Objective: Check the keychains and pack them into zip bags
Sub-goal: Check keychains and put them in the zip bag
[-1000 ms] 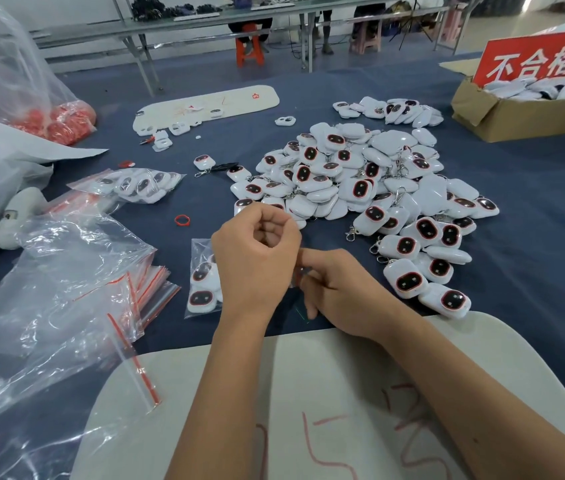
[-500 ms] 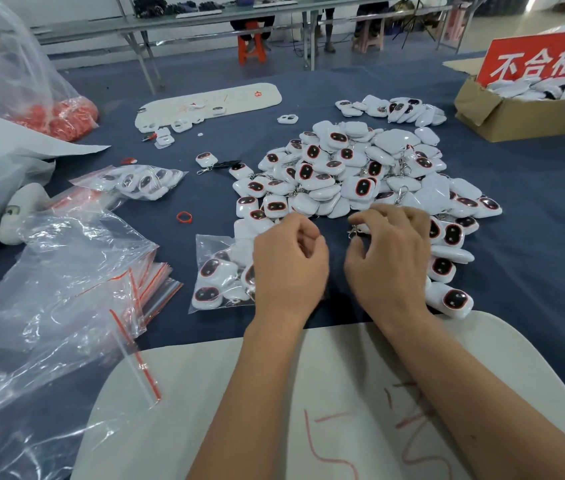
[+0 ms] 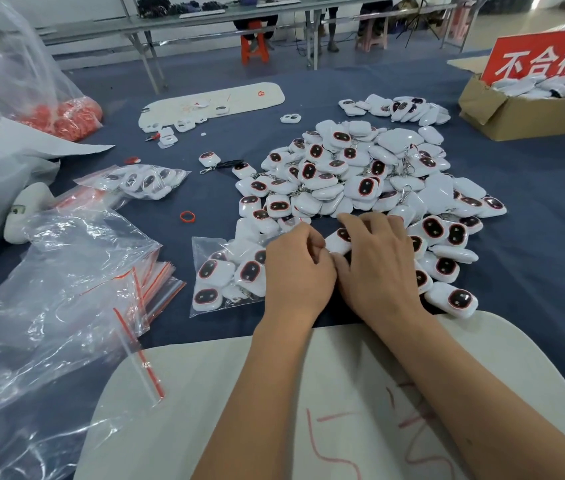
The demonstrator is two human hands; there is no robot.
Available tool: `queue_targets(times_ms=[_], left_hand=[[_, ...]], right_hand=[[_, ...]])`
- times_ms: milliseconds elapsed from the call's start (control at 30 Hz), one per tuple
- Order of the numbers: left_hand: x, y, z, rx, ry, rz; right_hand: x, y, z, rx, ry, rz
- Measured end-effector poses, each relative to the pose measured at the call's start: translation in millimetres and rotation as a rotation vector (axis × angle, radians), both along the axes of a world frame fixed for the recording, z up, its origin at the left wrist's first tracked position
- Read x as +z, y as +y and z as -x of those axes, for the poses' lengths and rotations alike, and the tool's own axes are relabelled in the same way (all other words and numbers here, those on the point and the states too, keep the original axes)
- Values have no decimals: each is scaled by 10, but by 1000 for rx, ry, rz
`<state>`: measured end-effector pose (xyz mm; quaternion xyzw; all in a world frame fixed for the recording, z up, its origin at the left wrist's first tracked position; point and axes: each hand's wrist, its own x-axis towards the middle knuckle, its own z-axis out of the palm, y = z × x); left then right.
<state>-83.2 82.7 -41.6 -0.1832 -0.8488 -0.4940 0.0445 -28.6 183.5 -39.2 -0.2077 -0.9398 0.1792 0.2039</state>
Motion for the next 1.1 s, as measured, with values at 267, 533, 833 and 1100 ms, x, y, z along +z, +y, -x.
queue_targets(times_ms=[267, 533, 833, 1100], left_hand=[[63, -126, 98, 11, -16, -182], [113, -164, 148, -21, -253, -341], [140, -189, 152, -48, -353, -371], [119, -202, 153, -49, -354, -412]], right_hand=[[-49, 63, -18, 308, 353, 307], [-97, 150, 35, 401, 352, 819], [-97, 152, 55, 444, 377, 926], [-87, 148, 53, 461, 384, 944]])
